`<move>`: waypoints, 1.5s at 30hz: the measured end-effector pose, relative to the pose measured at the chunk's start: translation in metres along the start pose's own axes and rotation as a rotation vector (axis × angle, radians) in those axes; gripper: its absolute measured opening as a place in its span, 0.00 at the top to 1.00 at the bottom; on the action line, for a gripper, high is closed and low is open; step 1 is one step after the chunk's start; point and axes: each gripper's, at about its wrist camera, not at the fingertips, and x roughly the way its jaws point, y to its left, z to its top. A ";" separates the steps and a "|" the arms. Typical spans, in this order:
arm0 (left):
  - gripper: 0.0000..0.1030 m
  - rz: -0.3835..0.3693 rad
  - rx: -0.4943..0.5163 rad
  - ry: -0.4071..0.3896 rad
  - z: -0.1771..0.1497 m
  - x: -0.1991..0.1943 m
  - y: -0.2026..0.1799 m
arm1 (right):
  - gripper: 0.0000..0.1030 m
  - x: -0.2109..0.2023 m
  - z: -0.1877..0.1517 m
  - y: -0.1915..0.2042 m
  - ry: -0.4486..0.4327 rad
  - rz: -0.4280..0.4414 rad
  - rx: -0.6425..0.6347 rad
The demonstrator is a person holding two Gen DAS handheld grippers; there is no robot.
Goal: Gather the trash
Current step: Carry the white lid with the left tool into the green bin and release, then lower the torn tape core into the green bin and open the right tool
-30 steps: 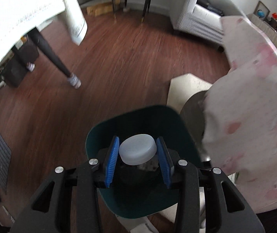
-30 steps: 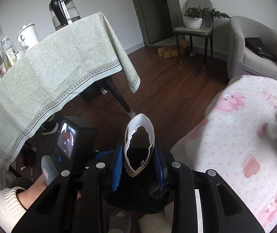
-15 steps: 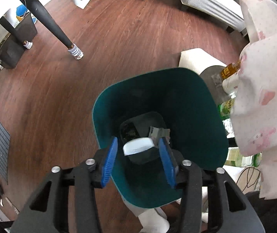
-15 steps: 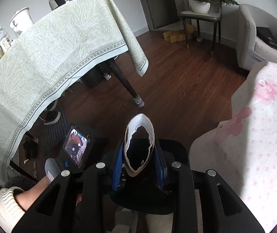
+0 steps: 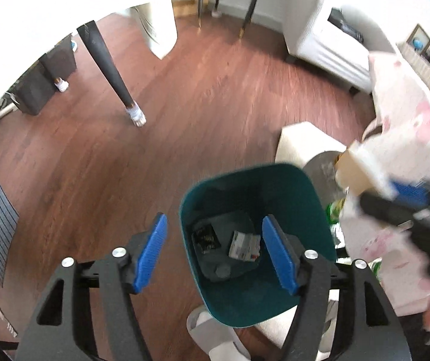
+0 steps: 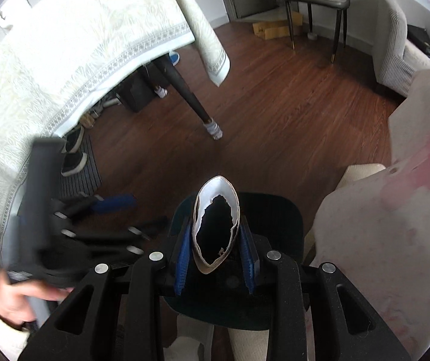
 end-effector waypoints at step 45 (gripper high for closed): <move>0.57 -0.081 0.050 -0.348 0.035 -0.141 -0.030 | 0.53 0.094 -0.074 -0.013 0.277 -0.121 -0.108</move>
